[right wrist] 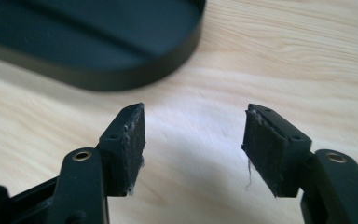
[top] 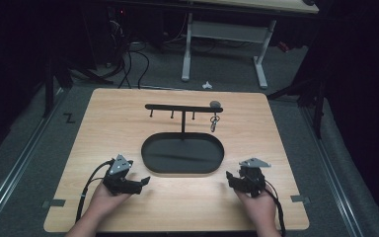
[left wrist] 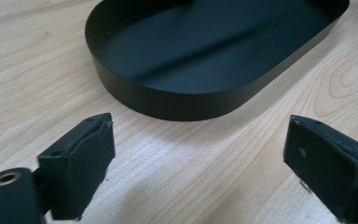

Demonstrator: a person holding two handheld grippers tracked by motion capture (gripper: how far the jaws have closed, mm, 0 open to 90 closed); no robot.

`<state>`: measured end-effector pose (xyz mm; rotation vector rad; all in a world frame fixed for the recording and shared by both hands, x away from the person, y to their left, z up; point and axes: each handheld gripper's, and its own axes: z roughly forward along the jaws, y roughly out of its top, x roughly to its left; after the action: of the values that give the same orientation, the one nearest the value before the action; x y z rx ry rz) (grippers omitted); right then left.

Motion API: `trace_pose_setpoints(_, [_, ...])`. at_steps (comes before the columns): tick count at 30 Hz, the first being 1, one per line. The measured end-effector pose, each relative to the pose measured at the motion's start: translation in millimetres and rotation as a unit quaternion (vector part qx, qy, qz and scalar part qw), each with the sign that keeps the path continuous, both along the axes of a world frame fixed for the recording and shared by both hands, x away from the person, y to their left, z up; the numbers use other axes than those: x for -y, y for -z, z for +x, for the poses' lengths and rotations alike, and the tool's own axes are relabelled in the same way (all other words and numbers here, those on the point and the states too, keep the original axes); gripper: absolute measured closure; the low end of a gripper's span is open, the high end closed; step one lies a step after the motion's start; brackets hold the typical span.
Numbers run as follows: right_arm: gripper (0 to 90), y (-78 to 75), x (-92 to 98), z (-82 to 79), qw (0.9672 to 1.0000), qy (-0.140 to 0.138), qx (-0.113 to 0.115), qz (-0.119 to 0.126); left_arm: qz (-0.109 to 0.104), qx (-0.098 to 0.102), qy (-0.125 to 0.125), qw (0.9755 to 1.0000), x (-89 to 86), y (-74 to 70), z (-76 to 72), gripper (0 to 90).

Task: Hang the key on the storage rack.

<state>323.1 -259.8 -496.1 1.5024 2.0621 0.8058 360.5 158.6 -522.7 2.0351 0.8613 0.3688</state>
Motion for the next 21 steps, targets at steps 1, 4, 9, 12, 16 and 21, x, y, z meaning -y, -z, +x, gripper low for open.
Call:
trace_pose_setpoints(1, [38.0,5.6,2.9,-7.9,0.9999,0.0,0.016,-0.004,0.002,0.003,-0.001,1.0,-0.3,0.6,-0.6,8.2])
trace_pose_setpoints(4, [34.2,17.1,11.1,-27.9,0.9987,0.005,0.049,-0.009,0.005,0.013,-0.011,0.9999,-2.9,1.3,-4.1,5.8])
trace_pose_setpoints(9, [21.4,12.2,27.9,-35.8,0.9977,0.004,0.066,0.011,-0.012,0.012,-0.03,0.9994,-9.8,0.5,-8.3,0.1])
trace_pose_setpoints(12, [15.6,15.9,36.2,-31.8,0.997,0.006,0.075,0.017,-0.01,0.01,-0.035,0.9993,-12.7,1.1,-11.0,0.0])
trace_pose_setpoints(16, [14.1,17.5,37.4,-25.6,0.9958,0.01,0.077,0.047,0.002,0.009,-0.045,0.9989,-18.8,2.0,-17.5,0.0])
trace_pose_setpoints(21, [12.3,14.5,26.7,-24.8,0.9948,0.006,0.098,0.029,0.0,0.012,-0.048,0.9988,-24.4,0.9,-19.7,0.0])
